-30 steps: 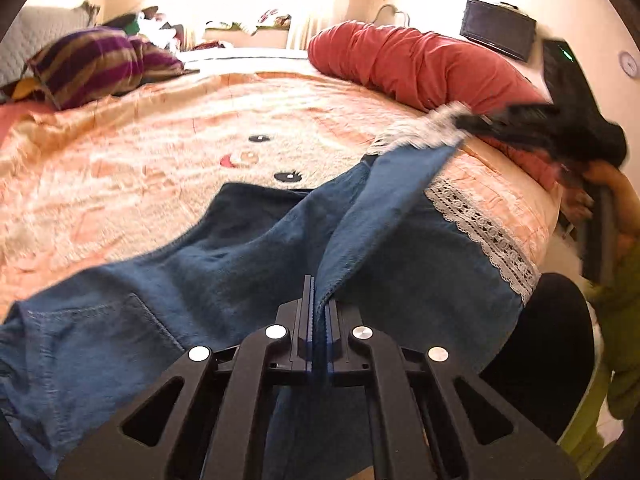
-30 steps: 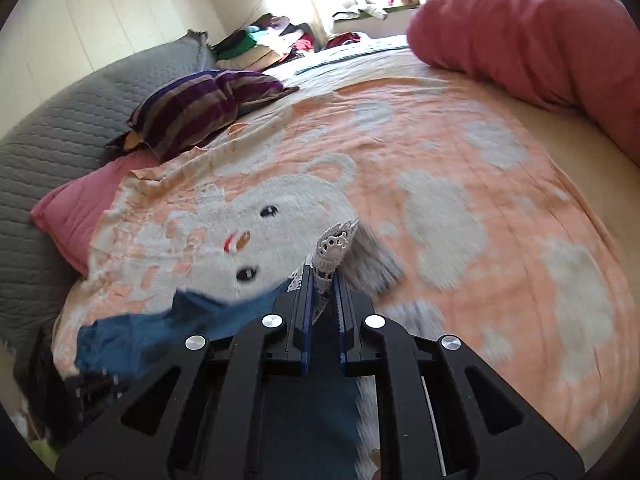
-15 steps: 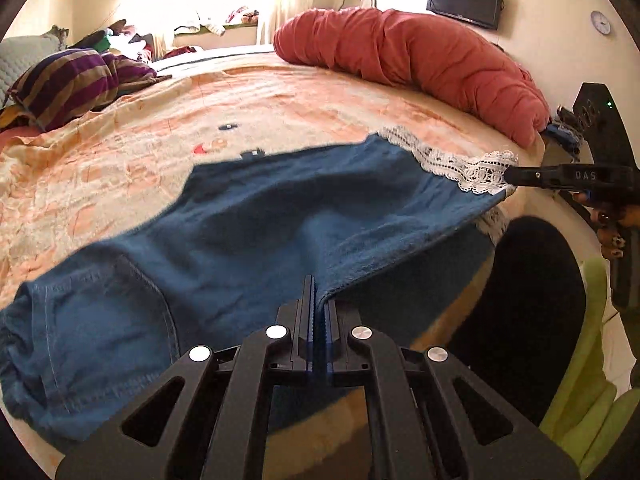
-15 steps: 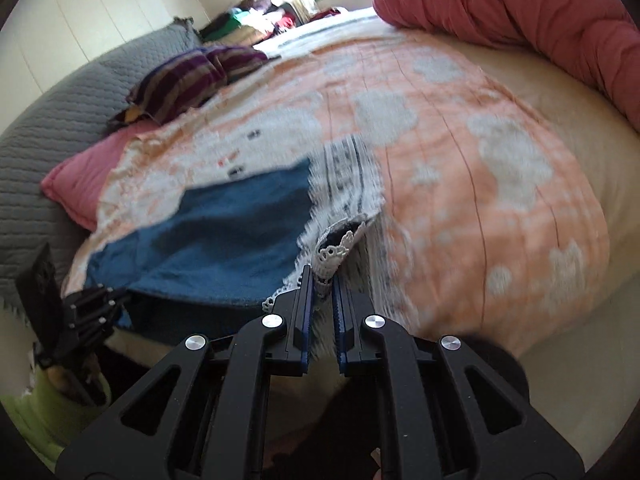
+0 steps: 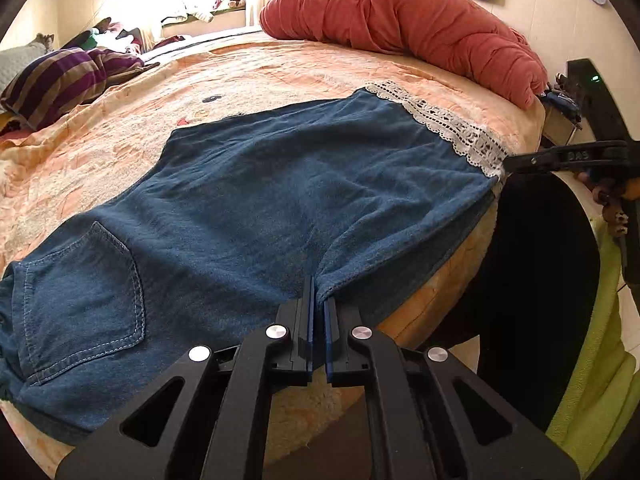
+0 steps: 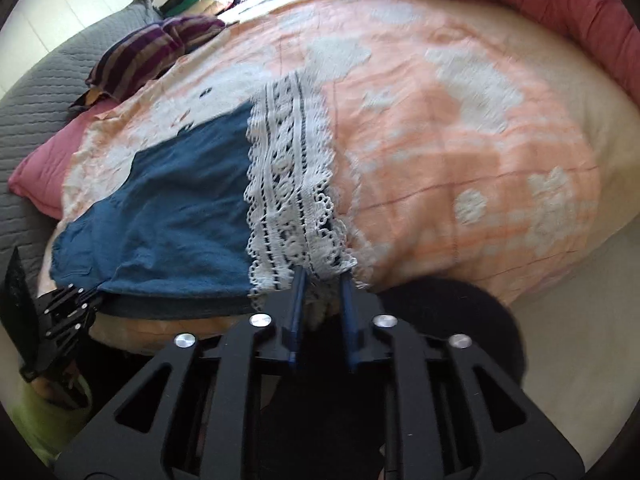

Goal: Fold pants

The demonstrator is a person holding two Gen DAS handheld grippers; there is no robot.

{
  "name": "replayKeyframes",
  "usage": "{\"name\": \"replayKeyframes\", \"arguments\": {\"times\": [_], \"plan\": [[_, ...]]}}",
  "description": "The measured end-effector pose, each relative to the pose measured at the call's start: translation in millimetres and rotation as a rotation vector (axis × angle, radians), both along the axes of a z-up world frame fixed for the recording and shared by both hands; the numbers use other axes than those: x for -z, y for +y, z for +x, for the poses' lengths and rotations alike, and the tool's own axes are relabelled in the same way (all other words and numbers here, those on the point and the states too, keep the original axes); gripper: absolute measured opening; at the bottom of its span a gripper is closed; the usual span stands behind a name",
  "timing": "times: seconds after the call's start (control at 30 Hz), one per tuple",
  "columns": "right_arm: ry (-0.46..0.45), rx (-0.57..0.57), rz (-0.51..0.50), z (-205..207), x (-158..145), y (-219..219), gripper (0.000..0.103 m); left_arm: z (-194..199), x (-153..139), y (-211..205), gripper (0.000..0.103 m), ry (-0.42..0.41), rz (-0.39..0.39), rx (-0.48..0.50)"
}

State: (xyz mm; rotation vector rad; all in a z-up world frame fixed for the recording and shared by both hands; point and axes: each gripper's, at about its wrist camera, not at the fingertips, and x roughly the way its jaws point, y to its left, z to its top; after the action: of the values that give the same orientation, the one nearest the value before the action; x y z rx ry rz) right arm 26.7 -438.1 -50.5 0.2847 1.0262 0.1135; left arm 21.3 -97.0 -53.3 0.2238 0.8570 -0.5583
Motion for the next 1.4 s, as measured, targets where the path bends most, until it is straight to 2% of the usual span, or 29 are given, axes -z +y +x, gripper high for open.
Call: {"name": "replayKeyframes", "arguments": {"times": [0.07, 0.1, 0.17, 0.2, 0.33, 0.5, 0.53, 0.57, 0.6, 0.73, 0.9, 0.97, 1.07, 1.1, 1.2, 1.3, 1.37, 1.4], "plan": [[-0.063, -0.017, -0.103, -6.8, -14.1, 4.4, 0.024, 0.4, 0.1, 0.4, 0.003, 0.002, -0.008, -0.001], [-0.138, -0.085, -0.178, -13.3, -27.4, 16.4, 0.024, 0.5, 0.2, 0.8, 0.003, 0.003, -0.012, -0.001], [-0.2, -0.203, -0.252, -19.6, -37.9, 41.2, 0.025, 1.8, 0.4, 2.0, 0.003, 0.007, -0.021, -0.002], [-0.221, -0.312, -0.278, -23.2, -40.2, 64.2, 0.025, 2.1, 0.5, 2.4, 0.003, 0.011, -0.027, -0.003], [-0.209, -0.618, -0.311, -25.9, -25.4, 138.3, 0.025, 1.0, -1.3, 3.0, 0.003, 0.011, -0.033, -0.006], [-0.201, -0.738, -0.461, -14.0, -2.3, 186.7, 0.025, -1.9, -3.9, 3.3, 0.003, 0.005, -0.035, -0.006], [-0.196, -0.756, -0.481, -10.4, 3.1, 191.3, 0.02, -2.0, -4.2, 3.8, 0.003, 0.006, -0.036, -0.006], [-0.187, -0.763, -0.497, -6.8, 7.5, 192.3, 0.004, -2.1, -4.4, 4.6, 0.003, 0.009, -0.037, -0.005], [-0.164, -0.776, -0.495, -4.0, 11.0, 190.4, 0.003, -1.9, -4.8, 4.9, 0.003, 0.013, -0.04, -0.002], [-0.147, -0.79, -0.417, -9.4, 3.7, 178.2, 0.003, -2.6, -4.0, 6.1, 0.007, 0.032, -0.041, 0.008], [-0.086, -0.801, -0.391, -3.3, 15.4, 177.2, 0.004, -4.5, -0.2, 8.1, 0.008, 0.06, -0.04, 0.008], [-0.078, -0.791, -0.332, 1.4, 10.7, 171.0, 0.007, -6.5, -2.9, 12.8, 0.011, 0.073, -0.061, 0.005], [-0.096, -0.755, -0.228, -1.5, -2.8, 150.6, 0.018, -13.5, -15.0, 29.3, 0.035, 0.084, -0.123, -0.014], [-0.113, -0.727, -0.201, -2.4, -8.8, 139.7, 0.023, -17.4, -22.8, 39.6, 0.044, 0.071, -0.146, -0.035], [-0.152, -0.634, -0.148, -3.5, -21.5, 110.9, 0.028, -21.5, -40.6, 69.1, 0.051, 0.019, -0.164, -0.134], [-0.185, -0.516, -0.144, 0.9, -33.4, 76.6, 0.031, -18.5, -56.9, 114.2, 0.065, -0.034, -0.18, -0.324], [-0.198, -0.443, -0.128, 5.7, -38.4, 56.8, 0.035, -14.1, -61.5, 145.1, 0.066, -0.042, -0.186, -0.463], [-0.198, -0.424, -0.125, 6.9, -39.2, 50.9, 0.037, -10.8, -60.1, 160.2, 0.069, -0.031, -0.183, -0.534]]}}
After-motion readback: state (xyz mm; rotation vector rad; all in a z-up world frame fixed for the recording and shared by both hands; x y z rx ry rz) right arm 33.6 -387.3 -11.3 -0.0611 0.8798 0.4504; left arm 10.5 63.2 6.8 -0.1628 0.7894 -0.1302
